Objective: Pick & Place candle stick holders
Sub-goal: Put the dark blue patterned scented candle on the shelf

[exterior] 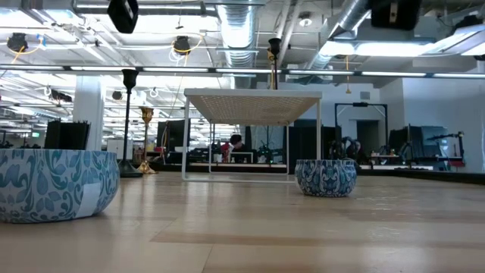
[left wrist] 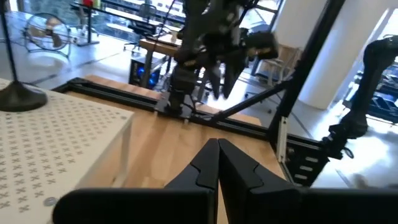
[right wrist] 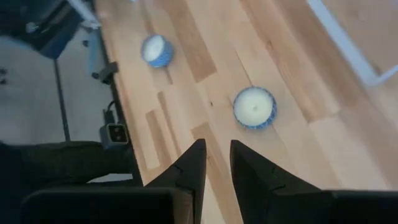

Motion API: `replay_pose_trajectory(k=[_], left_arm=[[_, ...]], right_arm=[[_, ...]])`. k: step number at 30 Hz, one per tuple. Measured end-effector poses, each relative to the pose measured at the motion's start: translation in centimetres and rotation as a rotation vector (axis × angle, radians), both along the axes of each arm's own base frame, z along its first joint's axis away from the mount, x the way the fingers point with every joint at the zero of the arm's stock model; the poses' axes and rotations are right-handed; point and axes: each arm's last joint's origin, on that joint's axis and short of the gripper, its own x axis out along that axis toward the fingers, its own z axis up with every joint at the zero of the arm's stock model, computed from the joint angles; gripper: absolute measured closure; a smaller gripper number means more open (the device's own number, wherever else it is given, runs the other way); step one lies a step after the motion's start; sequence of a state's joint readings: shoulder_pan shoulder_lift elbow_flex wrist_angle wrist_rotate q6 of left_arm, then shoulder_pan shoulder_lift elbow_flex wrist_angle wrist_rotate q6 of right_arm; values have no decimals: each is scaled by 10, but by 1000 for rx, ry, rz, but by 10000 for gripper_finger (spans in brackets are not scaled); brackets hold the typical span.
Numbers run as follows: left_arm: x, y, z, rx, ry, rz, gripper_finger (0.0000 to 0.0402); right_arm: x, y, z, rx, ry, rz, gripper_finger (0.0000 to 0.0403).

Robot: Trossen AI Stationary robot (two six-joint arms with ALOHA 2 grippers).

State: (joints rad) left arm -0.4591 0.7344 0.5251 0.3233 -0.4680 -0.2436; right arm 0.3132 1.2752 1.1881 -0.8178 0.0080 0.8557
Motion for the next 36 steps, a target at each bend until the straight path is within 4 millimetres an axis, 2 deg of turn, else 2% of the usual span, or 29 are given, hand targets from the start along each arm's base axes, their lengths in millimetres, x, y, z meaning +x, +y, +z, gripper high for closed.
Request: replay_pose_trajectory(k=[8, 16, 22, 28, 32, 36], left_arm=[[0, -2, 0, 10, -5, -87, 396], [0, -3, 0, 13, -6, -105, 396], [-1, -3, 0, 12, -7, -106, 396], [0, -3, 0, 13, -5, -106, 396], [0, -3, 0, 13, -6, -106, 396], [0, -3, 0, 13, -5, -106, 396]], right_arm=[[45, 12, -52, 65, 174, -179, 338], [65, 18, -94, 51, 324, -260, 337], [72, 12, -113, 19, 388, -277, 325], [78, 5, -126, -11, 428, -270, 281], [79, 0, -127, -20, 432, -264, 254], [80, -6, -127, -18, 433, -278, 251]])
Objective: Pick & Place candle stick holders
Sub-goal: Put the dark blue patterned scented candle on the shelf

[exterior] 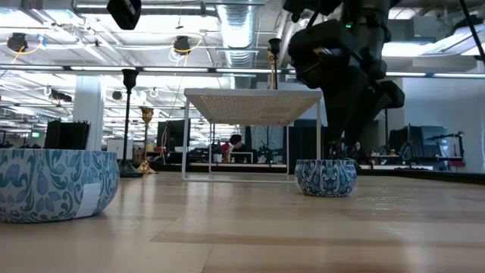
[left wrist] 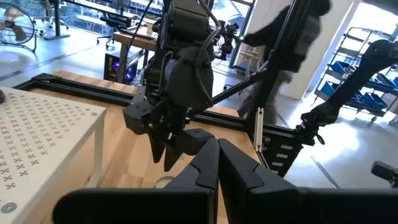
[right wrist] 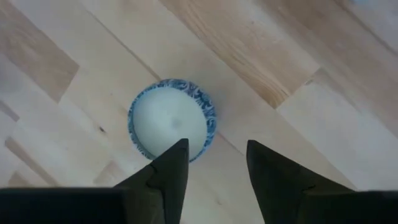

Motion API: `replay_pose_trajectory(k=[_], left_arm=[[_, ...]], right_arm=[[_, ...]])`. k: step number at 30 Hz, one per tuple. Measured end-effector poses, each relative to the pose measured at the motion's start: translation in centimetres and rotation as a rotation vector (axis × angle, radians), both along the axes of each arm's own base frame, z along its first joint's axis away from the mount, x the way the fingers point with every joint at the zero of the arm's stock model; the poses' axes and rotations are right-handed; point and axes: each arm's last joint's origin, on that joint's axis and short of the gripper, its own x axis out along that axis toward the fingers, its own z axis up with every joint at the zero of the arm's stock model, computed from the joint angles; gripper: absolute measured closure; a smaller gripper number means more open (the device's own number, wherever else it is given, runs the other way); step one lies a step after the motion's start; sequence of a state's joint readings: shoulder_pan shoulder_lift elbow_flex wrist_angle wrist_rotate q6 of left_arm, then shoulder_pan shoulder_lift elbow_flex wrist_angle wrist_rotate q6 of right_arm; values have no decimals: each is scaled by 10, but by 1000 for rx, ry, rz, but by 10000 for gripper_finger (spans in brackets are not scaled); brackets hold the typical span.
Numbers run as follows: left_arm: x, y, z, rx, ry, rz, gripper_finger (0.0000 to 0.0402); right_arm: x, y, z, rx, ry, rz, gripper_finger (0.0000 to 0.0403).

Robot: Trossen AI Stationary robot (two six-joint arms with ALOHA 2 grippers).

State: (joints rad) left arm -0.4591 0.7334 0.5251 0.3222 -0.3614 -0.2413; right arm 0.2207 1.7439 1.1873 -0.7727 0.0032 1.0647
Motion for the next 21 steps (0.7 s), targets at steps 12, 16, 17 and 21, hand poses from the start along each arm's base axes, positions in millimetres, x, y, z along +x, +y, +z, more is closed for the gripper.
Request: replay_pose_trajectory(k=[12, 16, 17, 21], left_arm=[[0, 0, 0, 0, 0, 0, 396], [0, 0, 0, 0, 1, 0, 396], [0, 0, 0, 0, 0, 0, 396], [0, 0, 0, 0, 0, 0, 396]], right_arm=[[3, -2, 1, 1, -30, 20, 294], [5, -1, -11, -5, 12, 22, 294], [7, 0, -14, 1, 17, 24, 294], [11, 2, -26, 25, 33, 44, 294]])
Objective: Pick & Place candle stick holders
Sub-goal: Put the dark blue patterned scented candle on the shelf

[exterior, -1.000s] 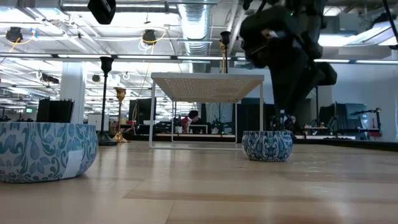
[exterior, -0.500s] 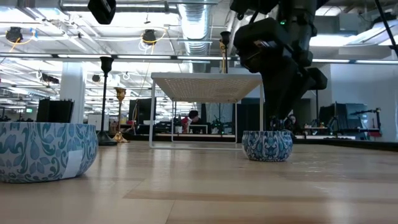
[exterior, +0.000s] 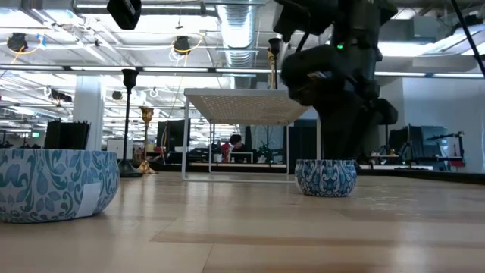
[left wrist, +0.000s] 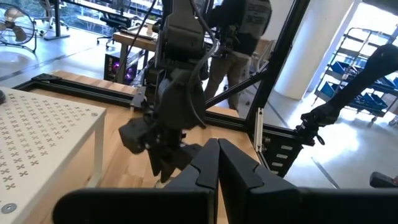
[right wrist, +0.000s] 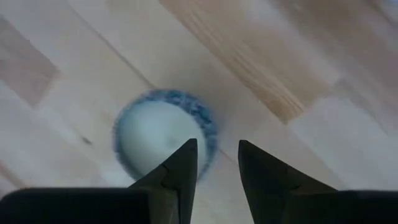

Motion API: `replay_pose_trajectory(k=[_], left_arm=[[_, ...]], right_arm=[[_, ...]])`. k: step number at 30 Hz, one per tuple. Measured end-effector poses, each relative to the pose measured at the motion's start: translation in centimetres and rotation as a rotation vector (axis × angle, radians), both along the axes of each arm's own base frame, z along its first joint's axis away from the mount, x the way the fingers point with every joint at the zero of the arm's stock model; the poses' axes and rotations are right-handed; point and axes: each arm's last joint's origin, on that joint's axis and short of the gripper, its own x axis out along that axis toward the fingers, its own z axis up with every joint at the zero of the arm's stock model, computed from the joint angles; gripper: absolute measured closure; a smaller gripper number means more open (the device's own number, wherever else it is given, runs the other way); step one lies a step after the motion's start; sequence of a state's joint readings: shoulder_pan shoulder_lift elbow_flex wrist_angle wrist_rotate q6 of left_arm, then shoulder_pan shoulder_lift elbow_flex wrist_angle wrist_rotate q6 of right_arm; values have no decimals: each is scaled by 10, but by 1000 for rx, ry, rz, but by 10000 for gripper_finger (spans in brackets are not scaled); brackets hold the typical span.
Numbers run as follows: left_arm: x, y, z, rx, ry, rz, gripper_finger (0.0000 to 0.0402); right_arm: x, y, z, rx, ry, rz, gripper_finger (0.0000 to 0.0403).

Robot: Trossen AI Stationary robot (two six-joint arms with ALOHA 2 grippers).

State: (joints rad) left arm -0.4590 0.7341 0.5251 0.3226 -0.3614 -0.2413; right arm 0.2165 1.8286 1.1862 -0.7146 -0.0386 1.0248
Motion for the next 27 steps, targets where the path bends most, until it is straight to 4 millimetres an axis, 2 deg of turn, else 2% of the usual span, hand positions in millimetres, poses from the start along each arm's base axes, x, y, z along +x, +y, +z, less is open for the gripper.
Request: replay_pose_trajectory(k=[8, 16, 27], left_arm=[[0, 0, 0, -1, 0, 0, 396], [0, 0, 0, -2, 0, 0, 396], [0, 0, 0, -2, 0, 0, 396]], right_arm=[[1, 1, -3, 14, 3, 11, 314], [1, 1, -2, 7, 5, 39, 396], [-4, -1, -1, -8, 47, 64, 401]])
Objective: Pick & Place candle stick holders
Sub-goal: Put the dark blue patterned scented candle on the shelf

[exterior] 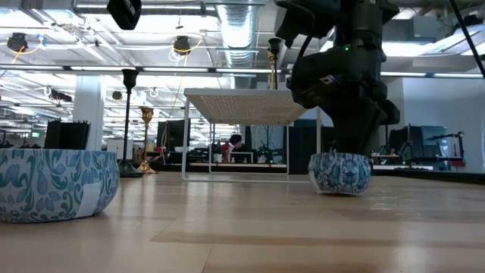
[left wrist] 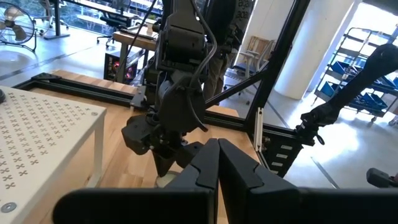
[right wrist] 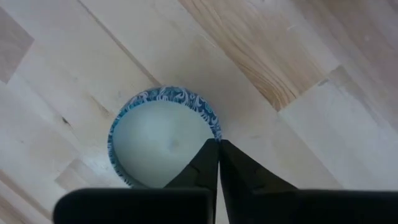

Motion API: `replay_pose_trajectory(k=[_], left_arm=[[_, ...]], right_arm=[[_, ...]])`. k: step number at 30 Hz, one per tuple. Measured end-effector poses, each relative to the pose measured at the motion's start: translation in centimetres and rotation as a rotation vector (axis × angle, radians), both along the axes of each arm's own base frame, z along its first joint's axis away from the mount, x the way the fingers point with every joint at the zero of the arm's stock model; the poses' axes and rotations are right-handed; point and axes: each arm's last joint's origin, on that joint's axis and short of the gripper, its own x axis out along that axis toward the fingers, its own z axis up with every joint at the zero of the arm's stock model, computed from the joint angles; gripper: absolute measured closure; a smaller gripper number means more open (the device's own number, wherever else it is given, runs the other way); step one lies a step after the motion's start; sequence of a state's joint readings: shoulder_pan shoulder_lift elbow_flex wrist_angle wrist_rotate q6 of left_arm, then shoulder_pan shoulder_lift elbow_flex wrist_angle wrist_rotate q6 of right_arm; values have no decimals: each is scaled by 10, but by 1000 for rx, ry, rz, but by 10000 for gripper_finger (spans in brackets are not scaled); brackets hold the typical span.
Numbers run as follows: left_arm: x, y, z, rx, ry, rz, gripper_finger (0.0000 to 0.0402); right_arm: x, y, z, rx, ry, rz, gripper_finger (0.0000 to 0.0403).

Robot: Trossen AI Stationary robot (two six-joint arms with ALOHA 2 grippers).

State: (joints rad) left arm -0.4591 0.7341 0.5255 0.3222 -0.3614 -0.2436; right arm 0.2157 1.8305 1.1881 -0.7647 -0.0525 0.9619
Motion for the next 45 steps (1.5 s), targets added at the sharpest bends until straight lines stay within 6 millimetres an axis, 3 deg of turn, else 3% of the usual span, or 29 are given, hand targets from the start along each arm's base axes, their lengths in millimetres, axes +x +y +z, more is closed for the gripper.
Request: replay_pose_trajectory(k=[7, 23, 34, 45], left_arm=[[0, 0, 0, 0, 0, 0, 396], [0, 0, 0, 0, 0, 0, 396], [0, 0, 0, 0, 0, 0, 396], [0, 0, 0, 0, 0, 0, 396]], right_arm=[[-4, 0, 15, 0, 12, 0, 402], [16, -12, 108, -41, -65, 71, 403], [16, -55, 167, -119, -106, 52, 403], [14, -109, 186, -199, -142, -1, 403]])
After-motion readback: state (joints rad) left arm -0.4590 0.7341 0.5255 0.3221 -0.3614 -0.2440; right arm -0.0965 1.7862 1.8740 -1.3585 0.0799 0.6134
